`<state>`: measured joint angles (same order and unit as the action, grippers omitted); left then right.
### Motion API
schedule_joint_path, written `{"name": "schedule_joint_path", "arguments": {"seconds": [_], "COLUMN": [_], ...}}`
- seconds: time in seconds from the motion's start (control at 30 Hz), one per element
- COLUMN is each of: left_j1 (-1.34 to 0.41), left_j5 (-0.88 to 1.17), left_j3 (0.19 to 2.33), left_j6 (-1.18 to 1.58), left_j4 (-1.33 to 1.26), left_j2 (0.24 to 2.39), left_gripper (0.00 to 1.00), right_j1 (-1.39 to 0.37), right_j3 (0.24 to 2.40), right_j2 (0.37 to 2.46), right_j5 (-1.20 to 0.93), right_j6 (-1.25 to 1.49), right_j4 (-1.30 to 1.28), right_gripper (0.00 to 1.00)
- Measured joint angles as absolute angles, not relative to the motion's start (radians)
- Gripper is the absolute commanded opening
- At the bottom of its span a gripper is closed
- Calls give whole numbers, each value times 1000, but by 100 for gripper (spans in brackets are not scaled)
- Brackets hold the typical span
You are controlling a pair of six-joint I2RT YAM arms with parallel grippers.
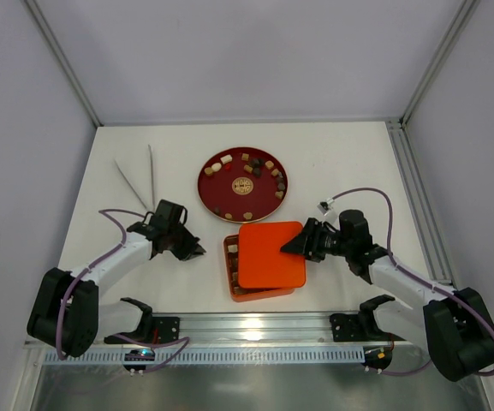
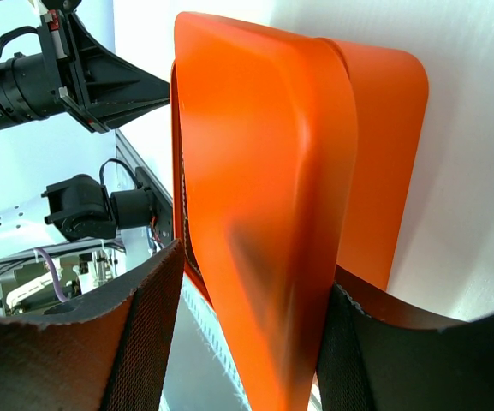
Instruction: Pack the chocolate
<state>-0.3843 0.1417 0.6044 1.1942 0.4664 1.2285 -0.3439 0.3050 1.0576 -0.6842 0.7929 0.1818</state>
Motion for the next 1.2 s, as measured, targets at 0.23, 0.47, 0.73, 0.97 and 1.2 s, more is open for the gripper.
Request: {"name": "schedule_joint_path", "arguments": {"seconds": [0.23,0.47,0.73,0.97,1.2], "left_j1": [-384,-384,-384,-409,-468], "left_j5": [159,168,184,204,213], "left_j3": [614,615,615,632,651], "left_j6": [1186,1172,1170,1167,1171], "left_j4": [459,452,437,420,392], "left_j2": [1231,1235,1246,1274,1318], "left_gripper": [10,10,10,9,10], "right_j1": [-331,-283,-250,-248,-247], "right_j3": [302,293,293,293,310], "right_j2": [1032,992,969,1005,1030], "right_j5": [-683,-687,-690,-670,-632], "right_j6": [794,795,777,732,682], "right_j4": [160,129,80,45,-6], "right_gripper": [59,59,59,58,57]}}
